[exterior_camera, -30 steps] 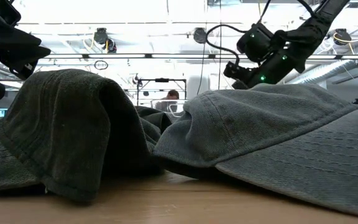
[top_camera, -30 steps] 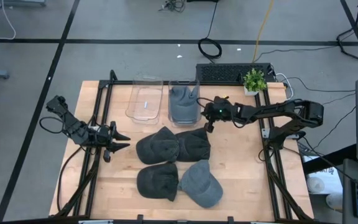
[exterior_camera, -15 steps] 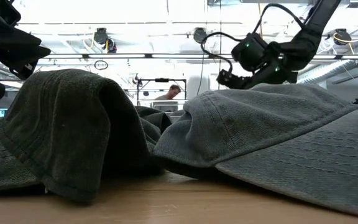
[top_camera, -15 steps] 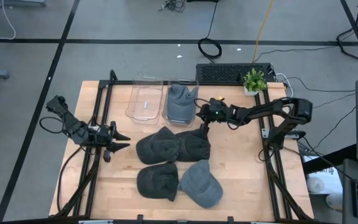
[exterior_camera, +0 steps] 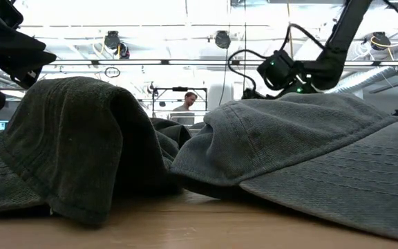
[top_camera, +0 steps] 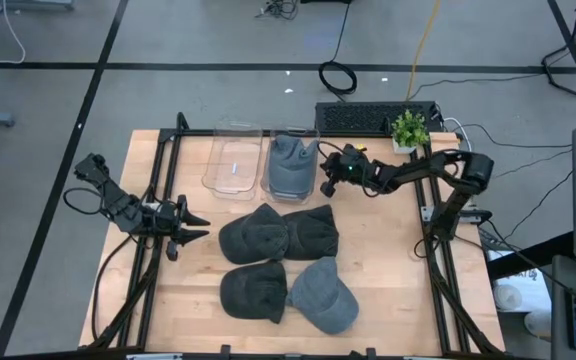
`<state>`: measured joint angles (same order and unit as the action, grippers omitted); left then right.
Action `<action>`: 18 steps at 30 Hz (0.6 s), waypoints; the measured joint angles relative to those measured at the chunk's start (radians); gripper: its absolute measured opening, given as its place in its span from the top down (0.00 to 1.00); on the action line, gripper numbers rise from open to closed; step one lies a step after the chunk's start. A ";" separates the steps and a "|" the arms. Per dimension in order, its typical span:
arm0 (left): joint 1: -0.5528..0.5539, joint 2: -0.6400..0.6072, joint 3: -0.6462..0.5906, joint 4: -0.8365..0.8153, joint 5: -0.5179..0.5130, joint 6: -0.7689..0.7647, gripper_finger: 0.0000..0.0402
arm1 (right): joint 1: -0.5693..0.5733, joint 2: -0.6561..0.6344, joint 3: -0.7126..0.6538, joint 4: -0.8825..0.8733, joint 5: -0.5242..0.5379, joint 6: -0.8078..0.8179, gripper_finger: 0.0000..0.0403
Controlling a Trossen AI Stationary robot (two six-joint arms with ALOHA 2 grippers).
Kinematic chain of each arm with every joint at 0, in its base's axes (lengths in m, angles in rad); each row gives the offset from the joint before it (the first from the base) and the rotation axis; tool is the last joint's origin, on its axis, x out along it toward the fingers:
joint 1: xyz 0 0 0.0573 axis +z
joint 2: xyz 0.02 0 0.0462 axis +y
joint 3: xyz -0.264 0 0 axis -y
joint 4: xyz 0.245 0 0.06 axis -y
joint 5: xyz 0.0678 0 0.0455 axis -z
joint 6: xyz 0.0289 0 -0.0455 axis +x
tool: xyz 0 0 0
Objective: Pick & Place hat
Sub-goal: Adjust the right transparent bin
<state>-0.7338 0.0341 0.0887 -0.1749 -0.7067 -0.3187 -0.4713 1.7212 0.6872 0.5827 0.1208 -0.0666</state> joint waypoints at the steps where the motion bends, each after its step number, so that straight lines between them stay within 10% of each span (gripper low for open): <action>1: 0.000 0.000 0.000 0.000 0.000 0.000 0.67 | 0.000 0.020 0.006 0.023 0.000 0.000 1.00; 18: 0.000 0.000 0.000 0.000 0.000 0.000 0.67 | 0.026 0.048 0.036 0.147 -0.101 0.004 1.00</action>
<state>-0.7338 0.0341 0.0887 -0.1749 -0.7071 -0.3187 -0.4453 1.7694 0.7231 0.7302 0.0201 -0.0622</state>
